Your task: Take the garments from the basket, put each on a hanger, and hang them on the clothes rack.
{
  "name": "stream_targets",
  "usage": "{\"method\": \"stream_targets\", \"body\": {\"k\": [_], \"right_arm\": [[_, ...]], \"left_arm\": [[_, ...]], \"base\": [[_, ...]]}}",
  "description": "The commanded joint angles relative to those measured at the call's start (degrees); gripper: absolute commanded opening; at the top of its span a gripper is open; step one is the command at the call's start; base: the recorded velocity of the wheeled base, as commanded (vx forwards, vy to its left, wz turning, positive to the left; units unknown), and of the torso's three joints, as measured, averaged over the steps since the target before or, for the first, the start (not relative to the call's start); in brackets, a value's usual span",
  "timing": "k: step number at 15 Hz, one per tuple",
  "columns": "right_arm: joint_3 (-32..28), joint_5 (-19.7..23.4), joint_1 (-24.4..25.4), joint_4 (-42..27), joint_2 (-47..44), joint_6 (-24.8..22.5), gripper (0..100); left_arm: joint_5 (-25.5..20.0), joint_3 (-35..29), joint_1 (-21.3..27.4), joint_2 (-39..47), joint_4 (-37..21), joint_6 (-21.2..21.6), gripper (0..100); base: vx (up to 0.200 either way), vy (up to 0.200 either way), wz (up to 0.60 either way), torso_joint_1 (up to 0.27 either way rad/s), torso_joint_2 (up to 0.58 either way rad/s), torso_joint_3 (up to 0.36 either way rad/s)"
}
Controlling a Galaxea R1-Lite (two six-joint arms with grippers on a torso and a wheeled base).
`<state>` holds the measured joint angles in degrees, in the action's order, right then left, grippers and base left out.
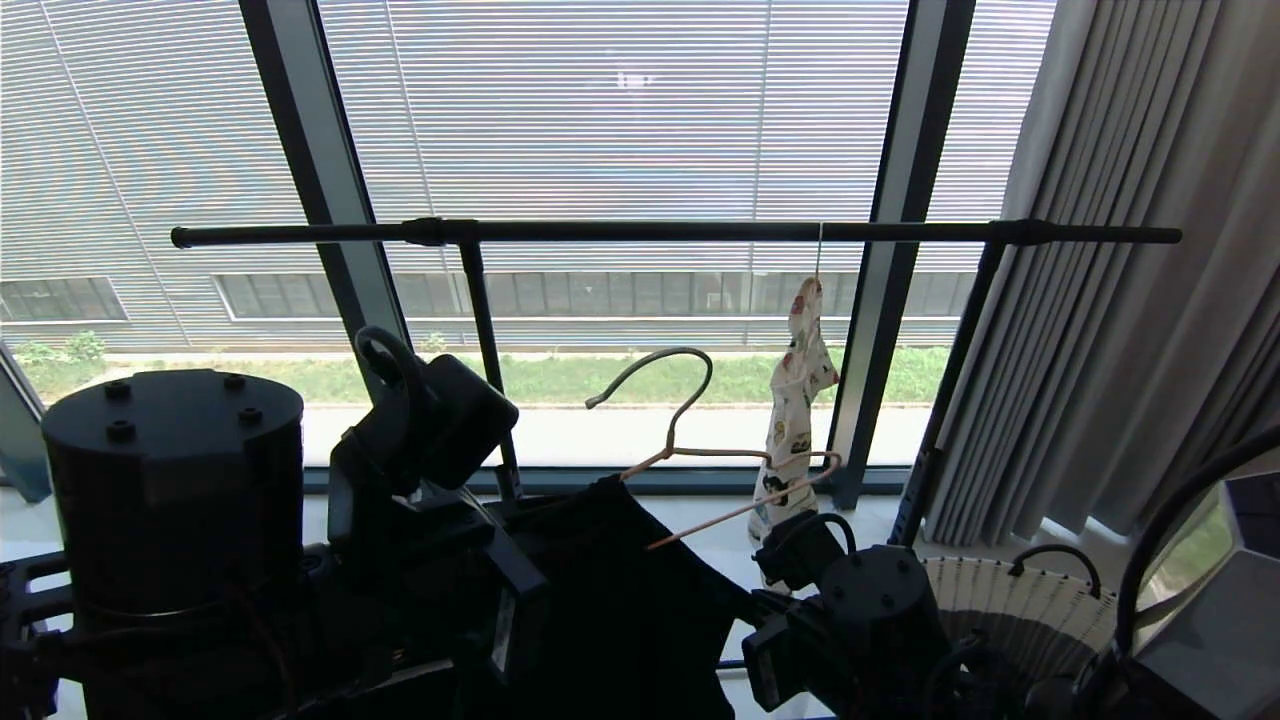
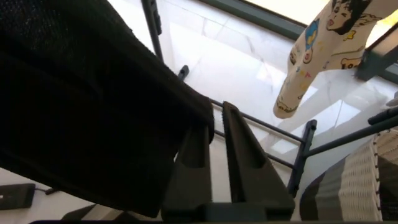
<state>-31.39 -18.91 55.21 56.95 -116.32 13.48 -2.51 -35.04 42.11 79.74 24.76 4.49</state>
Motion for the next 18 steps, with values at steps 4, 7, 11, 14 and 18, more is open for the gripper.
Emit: {"method": "stream_targets", "body": {"k": [4, 7, 11, 14, 18], "right_arm": [[1.6, -1.1, -6.4, 0.0, 3.4, -1.5, 0], [3.0, -0.9, -11.9, 0.0, 5.9, -3.1, 0], [3.0, -0.7, -16.3, 0.0, 8.7, -4.5, 0], [3.4, -0.3, -17.0, 0.0, 9.9, -4.7, 0], [3.6, 3.7, -17.8, -0.1, 13.8, -6.2, 0]], "left_arm": [[1.6, 0.1, -1.5, 1.8, 0.1, 0.3, 0], [1.6, 0.3, -2.0, 1.7, 2.0, 0.3, 0], [1.6, 2.3, -2.0, 1.8, 2.3, 2.1, 0], [1.5, 3.8, -2.6, 2.5, 2.3, 5.1, 0], [1.5, 3.9, -3.3, 4.6, 2.6, 5.2, 0]], "base": [[0.000, 0.000, 0.00, 0.000, 0.00, 0.000], [0.000, 0.000, 0.00, 0.000, 0.00, 0.000], [0.000, 0.000, 0.00, 0.000, 0.00, 0.000], [0.000, 0.000, 0.00, 0.000, 0.00, 0.000], [0.000, 0.000, 0.00, 0.000, 0.00, 0.000]]}}
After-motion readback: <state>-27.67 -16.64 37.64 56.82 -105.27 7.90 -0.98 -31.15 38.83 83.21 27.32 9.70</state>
